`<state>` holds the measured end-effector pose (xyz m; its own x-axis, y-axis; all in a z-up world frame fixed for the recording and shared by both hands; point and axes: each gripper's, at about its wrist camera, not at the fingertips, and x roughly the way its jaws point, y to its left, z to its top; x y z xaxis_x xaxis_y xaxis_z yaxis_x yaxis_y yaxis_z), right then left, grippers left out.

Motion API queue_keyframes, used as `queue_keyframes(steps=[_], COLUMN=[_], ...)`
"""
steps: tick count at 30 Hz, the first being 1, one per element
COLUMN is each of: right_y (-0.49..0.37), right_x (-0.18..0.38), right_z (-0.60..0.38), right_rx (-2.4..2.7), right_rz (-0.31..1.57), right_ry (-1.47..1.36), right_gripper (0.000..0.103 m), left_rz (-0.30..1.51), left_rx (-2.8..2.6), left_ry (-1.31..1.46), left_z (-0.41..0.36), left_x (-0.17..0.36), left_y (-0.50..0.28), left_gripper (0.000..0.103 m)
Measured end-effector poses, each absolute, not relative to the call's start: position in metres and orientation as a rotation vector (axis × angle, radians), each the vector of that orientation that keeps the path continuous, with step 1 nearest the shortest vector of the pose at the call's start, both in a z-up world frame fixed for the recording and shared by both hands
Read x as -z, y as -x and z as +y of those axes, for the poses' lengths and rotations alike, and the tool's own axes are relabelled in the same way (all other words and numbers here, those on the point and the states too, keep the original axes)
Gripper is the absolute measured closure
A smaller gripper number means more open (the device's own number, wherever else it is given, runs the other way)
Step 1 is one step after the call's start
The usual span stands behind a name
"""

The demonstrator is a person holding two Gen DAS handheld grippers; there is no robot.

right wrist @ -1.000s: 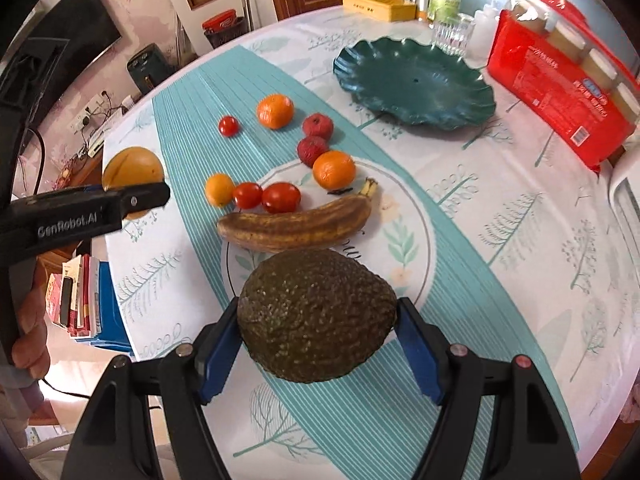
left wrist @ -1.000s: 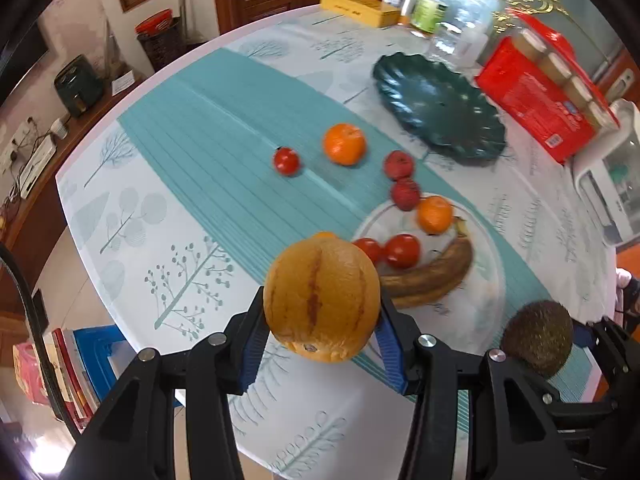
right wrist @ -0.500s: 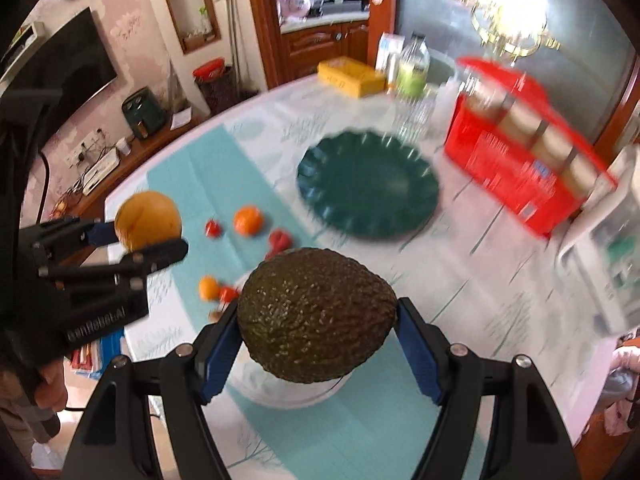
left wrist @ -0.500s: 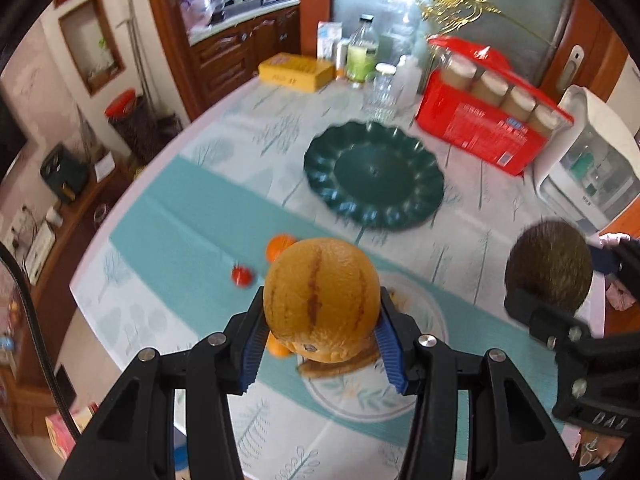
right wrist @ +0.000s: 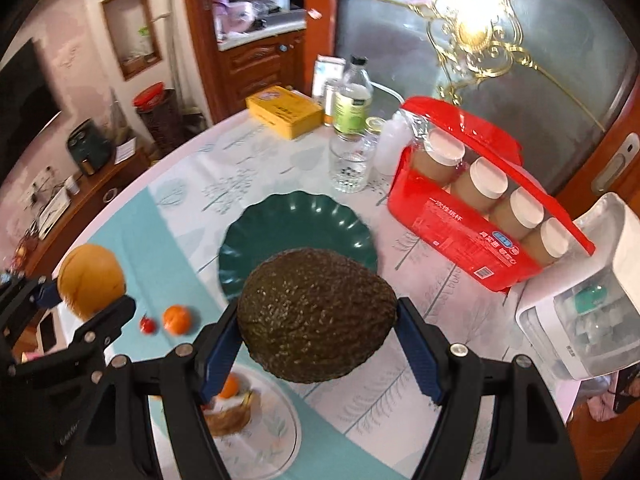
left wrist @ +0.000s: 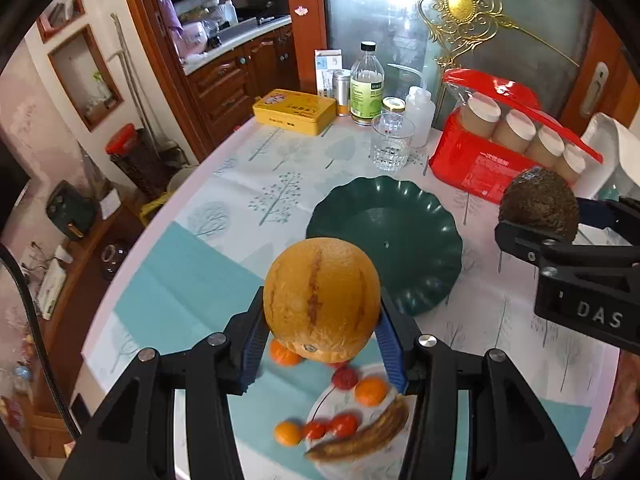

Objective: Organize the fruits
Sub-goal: 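Carry both fruits onto the green plate and open both tools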

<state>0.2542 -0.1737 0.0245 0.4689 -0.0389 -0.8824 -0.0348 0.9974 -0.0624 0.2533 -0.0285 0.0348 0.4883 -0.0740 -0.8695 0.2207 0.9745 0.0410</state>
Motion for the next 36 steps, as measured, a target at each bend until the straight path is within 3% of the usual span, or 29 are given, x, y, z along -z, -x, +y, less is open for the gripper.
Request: queue_keyframes(steps=[19, 28, 31, 33, 36], right_y=[-0.322, -0.334, -0.335, -0.334, -0.331], right_x=[0.140, 0.167, 0.171, 0.170, 0.162], right_z=[-0.198, -0.204, -0.207, -0.209, -0.211], right_rx=[-0.002, -0.021, -0.039, -0.040, -0.044], right_rz=[1.309, 1.313, 1.310, 1.297, 1.260], right_ry=[0.005, 0.045, 0.009, -0.003, -0.023], right_gripper=[0.028, 0.028, 0.026, 0.026, 0.027], left_rz=[1.250, 1.247, 1.218, 1.195, 1.177], left_rx=[0.228, 0.240, 0.220, 0.201, 0.195], left_ry=[-0.175, -0.220, -0.239, -0.244, -0.219], left_z=[-0.068, -0.082, -0.080, -0.076, -0.068], left_x=[0.125, 0.159, 0.157, 0.152, 0.144], left_y=[-0.347, -0.362, -0.364, -0.365, -0.367], left_gripper=[0.055, 0.054, 0.047, 0.033, 0.024])
